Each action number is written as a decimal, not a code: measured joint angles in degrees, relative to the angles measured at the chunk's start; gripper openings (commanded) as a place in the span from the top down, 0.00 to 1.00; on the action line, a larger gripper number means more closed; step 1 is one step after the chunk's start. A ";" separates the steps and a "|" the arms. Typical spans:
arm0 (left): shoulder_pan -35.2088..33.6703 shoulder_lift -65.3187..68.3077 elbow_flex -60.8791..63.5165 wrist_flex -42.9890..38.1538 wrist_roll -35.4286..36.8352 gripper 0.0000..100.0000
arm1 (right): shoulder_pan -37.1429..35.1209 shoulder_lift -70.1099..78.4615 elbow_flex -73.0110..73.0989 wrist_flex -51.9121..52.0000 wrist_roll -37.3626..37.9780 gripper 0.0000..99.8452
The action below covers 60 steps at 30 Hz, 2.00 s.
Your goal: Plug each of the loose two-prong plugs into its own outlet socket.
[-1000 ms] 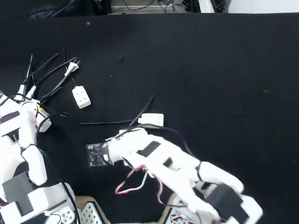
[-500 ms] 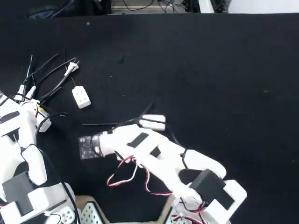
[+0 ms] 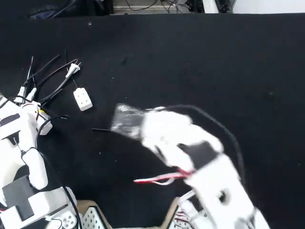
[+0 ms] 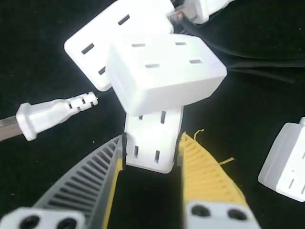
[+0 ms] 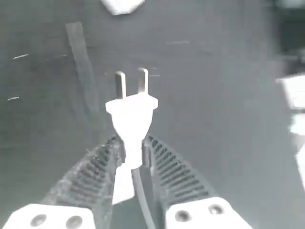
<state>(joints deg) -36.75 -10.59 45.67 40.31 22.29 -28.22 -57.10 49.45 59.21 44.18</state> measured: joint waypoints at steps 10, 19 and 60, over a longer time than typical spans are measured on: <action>0.00 0.00 0.09 0.00 0.00 0.83 | 27.25 -6.15 12.84 8.09 0.00 0.99; 0.00 0.00 0.09 0.00 0.00 0.83 | 34.29 12.48 24.26 -9.41 0.00 0.91; -0.09 0.00 0.09 -0.09 0.00 0.83 | 30.68 41.76 0.62 -3.25 -13.19 0.89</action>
<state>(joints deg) -36.84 -10.59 45.76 40.22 22.29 2.46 -15.34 50.07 55.96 30.99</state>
